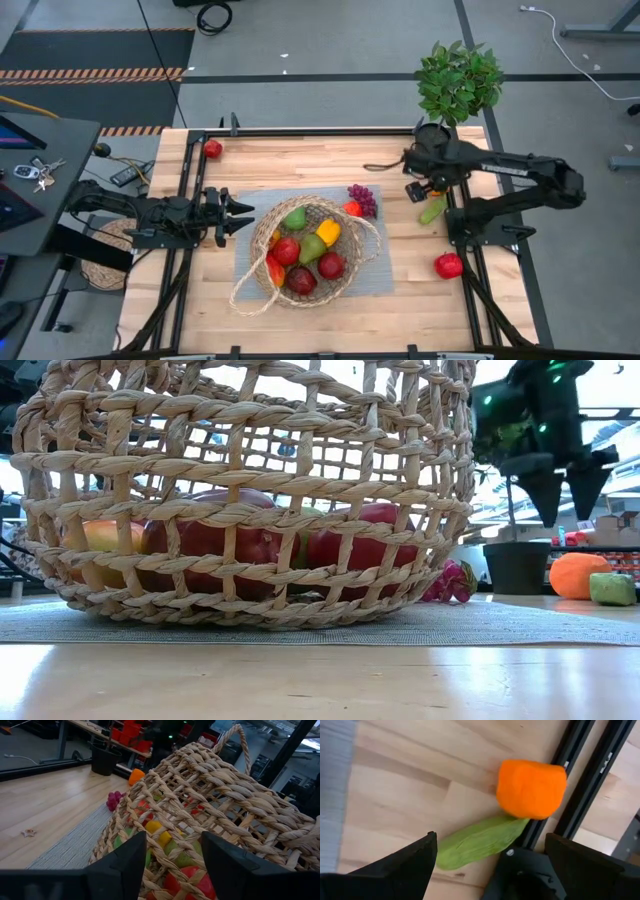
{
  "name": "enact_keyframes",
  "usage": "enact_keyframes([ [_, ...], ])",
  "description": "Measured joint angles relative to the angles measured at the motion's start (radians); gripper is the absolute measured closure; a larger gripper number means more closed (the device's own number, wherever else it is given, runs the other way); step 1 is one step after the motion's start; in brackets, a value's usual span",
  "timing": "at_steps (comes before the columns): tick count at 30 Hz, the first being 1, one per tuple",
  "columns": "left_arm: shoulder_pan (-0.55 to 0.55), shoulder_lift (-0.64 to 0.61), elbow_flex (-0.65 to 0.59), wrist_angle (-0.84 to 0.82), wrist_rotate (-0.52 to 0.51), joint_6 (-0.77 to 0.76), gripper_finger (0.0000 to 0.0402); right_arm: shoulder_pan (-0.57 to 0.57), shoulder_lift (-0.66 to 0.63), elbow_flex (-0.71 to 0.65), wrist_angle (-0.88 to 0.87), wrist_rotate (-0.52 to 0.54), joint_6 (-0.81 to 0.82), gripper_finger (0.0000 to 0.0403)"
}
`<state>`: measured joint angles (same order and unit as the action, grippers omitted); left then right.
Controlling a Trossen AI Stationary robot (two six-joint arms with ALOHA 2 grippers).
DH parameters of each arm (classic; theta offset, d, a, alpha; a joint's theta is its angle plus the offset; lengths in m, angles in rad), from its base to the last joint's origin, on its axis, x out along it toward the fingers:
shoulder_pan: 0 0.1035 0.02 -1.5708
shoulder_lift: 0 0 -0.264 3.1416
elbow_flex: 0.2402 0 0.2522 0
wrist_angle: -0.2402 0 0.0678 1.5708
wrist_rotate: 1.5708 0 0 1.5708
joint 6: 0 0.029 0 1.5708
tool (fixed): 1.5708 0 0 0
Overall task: Build produce basket
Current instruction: Put the orange into the brown basket
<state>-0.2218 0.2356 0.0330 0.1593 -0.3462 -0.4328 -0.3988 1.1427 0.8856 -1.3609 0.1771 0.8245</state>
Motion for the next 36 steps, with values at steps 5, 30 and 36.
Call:
enact_keyframes([
  [5, 0.000, 0.000, 0.000, 0.000, 0.000, 0.000, 0.0204, -0.186, 0.075, 0.000, 0.038, -0.042, -0.162, 0.0030],
  [30, 0.000, 0.000, 0.000, 0.000, 0.000, 0.000, 0.0203, -0.411, 0.499, 0.001, 0.154, 0.010, -0.332, 0.0030],
  [36, 0.000, 0.000, 0.000, 0.000, 0.000, 0.000, 0.0208, -0.404, 0.548, 0.002, 0.171, 0.018, -0.364, 0.0040],
])
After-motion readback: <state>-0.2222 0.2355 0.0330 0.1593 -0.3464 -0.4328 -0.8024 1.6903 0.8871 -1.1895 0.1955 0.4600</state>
